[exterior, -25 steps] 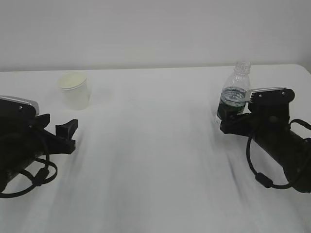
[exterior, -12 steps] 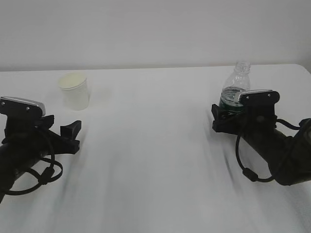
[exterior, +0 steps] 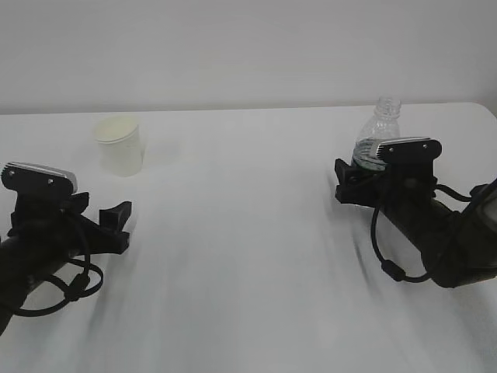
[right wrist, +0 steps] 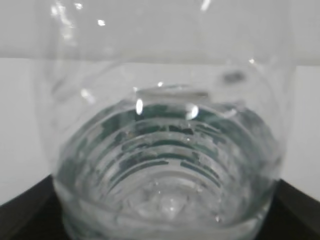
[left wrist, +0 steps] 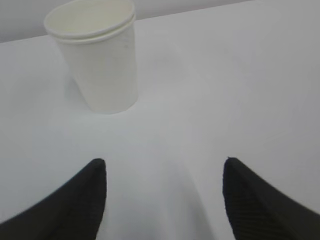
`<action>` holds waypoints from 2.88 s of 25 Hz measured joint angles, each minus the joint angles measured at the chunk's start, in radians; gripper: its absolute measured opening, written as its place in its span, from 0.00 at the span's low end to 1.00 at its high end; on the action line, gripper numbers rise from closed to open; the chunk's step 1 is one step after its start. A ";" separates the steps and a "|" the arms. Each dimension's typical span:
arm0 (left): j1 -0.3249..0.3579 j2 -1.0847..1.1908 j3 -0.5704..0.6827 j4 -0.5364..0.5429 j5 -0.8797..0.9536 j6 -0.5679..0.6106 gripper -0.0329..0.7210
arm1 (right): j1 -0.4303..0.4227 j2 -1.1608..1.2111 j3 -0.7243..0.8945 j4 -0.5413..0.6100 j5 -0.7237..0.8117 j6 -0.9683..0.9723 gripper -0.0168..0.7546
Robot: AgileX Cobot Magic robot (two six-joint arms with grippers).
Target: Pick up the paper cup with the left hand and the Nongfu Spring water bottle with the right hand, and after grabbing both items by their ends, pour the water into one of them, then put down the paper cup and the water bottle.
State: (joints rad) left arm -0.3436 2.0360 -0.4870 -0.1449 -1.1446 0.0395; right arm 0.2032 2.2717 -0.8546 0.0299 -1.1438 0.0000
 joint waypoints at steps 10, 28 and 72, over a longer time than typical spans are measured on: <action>0.000 0.014 -0.011 0.042 0.000 0.000 0.74 | 0.000 0.000 0.000 0.000 0.000 0.000 0.83; 0.000 0.014 -0.011 0.046 0.000 0.000 0.74 | 0.000 0.000 0.000 0.002 0.000 -0.007 0.65; 0.000 0.014 -0.011 0.083 0.000 -0.025 0.76 | 0.000 -0.304 0.271 -0.038 0.025 -0.068 0.58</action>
State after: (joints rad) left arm -0.3436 2.0503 -0.4984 -0.0617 -1.1446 0.0145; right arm 0.2032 1.9674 -0.5837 -0.0076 -1.1185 -0.0679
